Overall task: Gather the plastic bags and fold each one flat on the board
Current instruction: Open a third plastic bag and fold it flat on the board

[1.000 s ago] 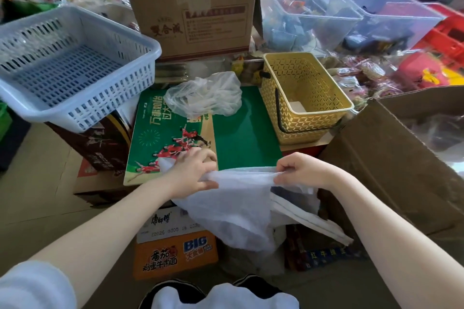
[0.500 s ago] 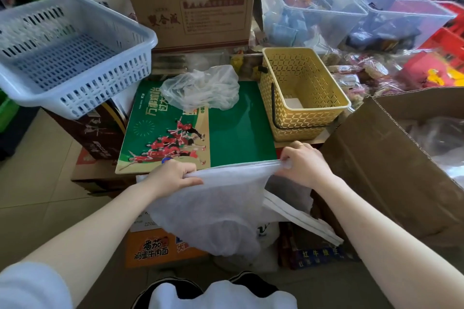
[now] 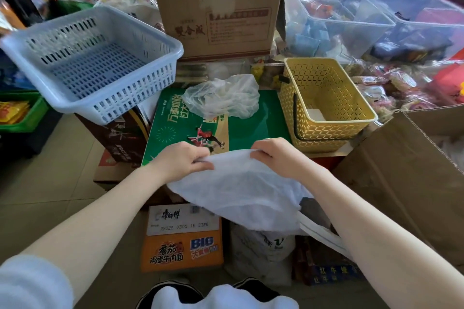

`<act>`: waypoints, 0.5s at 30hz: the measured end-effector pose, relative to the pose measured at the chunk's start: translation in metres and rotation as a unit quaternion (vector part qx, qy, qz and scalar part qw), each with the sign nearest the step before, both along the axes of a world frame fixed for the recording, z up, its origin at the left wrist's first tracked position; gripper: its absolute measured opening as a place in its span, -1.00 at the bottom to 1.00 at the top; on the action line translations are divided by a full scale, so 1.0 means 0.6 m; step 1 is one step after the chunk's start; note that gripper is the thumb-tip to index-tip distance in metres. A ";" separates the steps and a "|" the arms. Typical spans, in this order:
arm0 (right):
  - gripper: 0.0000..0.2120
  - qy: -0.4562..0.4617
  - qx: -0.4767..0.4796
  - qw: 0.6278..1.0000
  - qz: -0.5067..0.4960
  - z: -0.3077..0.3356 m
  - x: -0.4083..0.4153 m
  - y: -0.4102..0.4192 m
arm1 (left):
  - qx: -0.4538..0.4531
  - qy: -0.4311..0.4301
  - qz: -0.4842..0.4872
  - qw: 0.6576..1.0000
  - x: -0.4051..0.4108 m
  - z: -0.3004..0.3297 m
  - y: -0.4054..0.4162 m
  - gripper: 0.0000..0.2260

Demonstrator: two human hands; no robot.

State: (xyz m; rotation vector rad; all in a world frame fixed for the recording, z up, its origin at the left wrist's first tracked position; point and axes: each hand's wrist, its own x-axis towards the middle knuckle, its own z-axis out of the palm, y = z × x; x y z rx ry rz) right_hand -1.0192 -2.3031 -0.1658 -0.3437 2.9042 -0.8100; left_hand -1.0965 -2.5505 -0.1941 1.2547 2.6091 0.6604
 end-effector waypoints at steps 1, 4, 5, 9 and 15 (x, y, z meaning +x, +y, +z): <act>-0.80 -0.011 -0.006 1.000 -0.027 0.000 -0.007 0.006 | -0.026 -0.032 0.019 0.999 -0.010 -0.006 -0.014 -0.53; -0.78 -0.057 -0.051 0.987 -0.138 -0.006 -0.029 0.023 | 0.046 -0.205 0.110 0.971 -0.022 -0.013 -0.042 -0.56; -0.77 -0.053 -0.043 0.984 -0.165 -0.007 -0.036 0.026 | 0.111 -0.266 0.133 0.948 -0.022 -0.013 -0.043 -0.62; -0.77 0.102 0.109 0.963 -0.223 0.005 -0.088 0.005 | 0.305 -0.341 0.237 0.857 -0.041 0.005 -0.012 -0.75; -0.48 0.127 -0.004 0.985 -0.116 0.020 -0.103 -0.078 | 0.428 -0.435 0.422 0.670 -0.114 0.012 0.002 -0.77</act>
